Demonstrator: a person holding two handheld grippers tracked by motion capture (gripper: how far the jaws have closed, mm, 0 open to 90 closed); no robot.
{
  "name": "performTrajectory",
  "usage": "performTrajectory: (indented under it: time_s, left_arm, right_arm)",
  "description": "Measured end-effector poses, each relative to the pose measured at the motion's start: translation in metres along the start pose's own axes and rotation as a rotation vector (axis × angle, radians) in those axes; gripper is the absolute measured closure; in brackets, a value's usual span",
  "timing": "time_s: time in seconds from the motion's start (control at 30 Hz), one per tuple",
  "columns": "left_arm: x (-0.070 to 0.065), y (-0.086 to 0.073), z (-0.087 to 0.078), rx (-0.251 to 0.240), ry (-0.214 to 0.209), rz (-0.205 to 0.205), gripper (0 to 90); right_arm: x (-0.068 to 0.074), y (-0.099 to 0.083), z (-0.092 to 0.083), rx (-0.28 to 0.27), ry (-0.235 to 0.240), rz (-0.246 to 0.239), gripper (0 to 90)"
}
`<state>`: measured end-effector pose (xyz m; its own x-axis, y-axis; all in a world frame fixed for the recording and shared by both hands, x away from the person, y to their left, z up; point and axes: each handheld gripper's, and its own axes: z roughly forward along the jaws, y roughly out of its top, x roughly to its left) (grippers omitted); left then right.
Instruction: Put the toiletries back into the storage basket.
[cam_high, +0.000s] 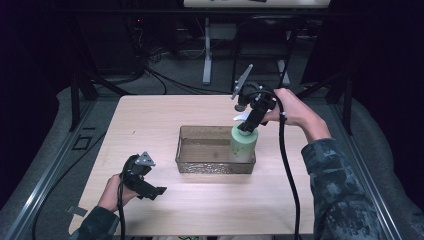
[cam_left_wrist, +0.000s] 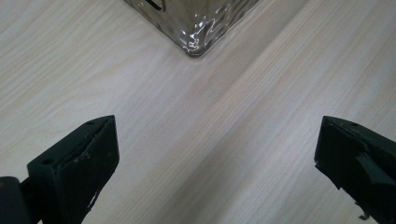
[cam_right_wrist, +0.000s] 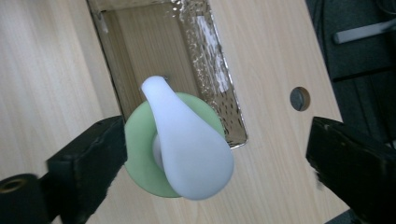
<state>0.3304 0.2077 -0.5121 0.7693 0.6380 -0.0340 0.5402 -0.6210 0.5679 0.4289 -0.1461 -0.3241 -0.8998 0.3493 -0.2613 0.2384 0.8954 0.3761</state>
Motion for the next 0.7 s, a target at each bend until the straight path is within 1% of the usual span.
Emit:
performTrajectory:
  time_s: [0.03, 0.2, 0.27, 0.3, 0.33, 0.4, 0.47, 0.5, 0.53, 0.6, 0.63, 0.67, 0.7]
  left_arm:
    - [0.000, 0.000, 0.000, 0.000, 0.000, -0.001, 0.0]
    - [0.000, 0.000, 0.000, 0.002, 0.001, -0.001, 0.0]
    - [0.000, 0.000, 0.000, 0.002, 0.002, 0.000, 0.0]
    - [0.000, 0.000, 0.000, 0.003, 0.003, 0.001, 0.0]
    - [0.000, 0.000, 0.000, 0.003, 0.002, -0.001, 0.0]
    - [0.001, 0.000, 0.000, 0.004, 0.004, 0.000, 0.0]
    - [0.001, 0.000, 0.000, 0.003, 0.004, -0.003, 0.0]
    - [0.000, 0.000, 0.000, 0.004, 0.004, -0.002, 0.0]
    - [0.000, 0.000, 0.000, 0.004, 0.003, -0.002, 0.0]
    - [0.000, 0.000, 0.001, 0.004, 0.008, 0.000, 0.0]
    - [0.000, 0.000, 0.001, 0.004, 0.007, 0.000, 0.0]
    - [0.000, 0.000, 0.001, 0.005, 0.008, -0.001, 0.0]
    - [0.000, 0.000, 0.000, 0.005, 0.006, -0.002, 0.0]
  right_arm:
    - [0.001, -0.002, -0.002, -0.007, -0.012, 0.000, 1.9]
    - [0.006, -0.013, -0.009, -0.045, -0.046, 0.027, 0.8]
    - [0.007, -0.020, -0.011, -0.064, -0.057, 0.045, 0.5]
    - [0.007, -0.024, -0.012, -0.074, -0.067, 0.063, 0.4]
    - [0.007, -0.029, -0.013, -0.086, -0.064, 0.081, 0.1]
    - [0.009, -0.040, -0.015, -0.113, -0.076, 0.112, 0.0]
    - [0.010, -0.049, -0.016, -0.125, -0.079, 0.128, 0.0]
    - [0.011, -0.054, -0.016, -0.132, -0.090, 0.132, 0.0]
    - [0.013, -0.060, -0.016, -0.136, -0.086, 0.142, 0.0]
    - [0.015, -0.072, -0.015, -0.144, -0.098, 0.162, 0.0]
    - [0.017, -0.078, -0.014, -0.149, -0.094, 0.171, 0.0]
    - [0.019, -0.084, -0.012, -0.151, -0.103, 0.181, 0.0]
    - [0.021, -0.090, -0.012, -0.163, -0.103, 0.197, 0.0]
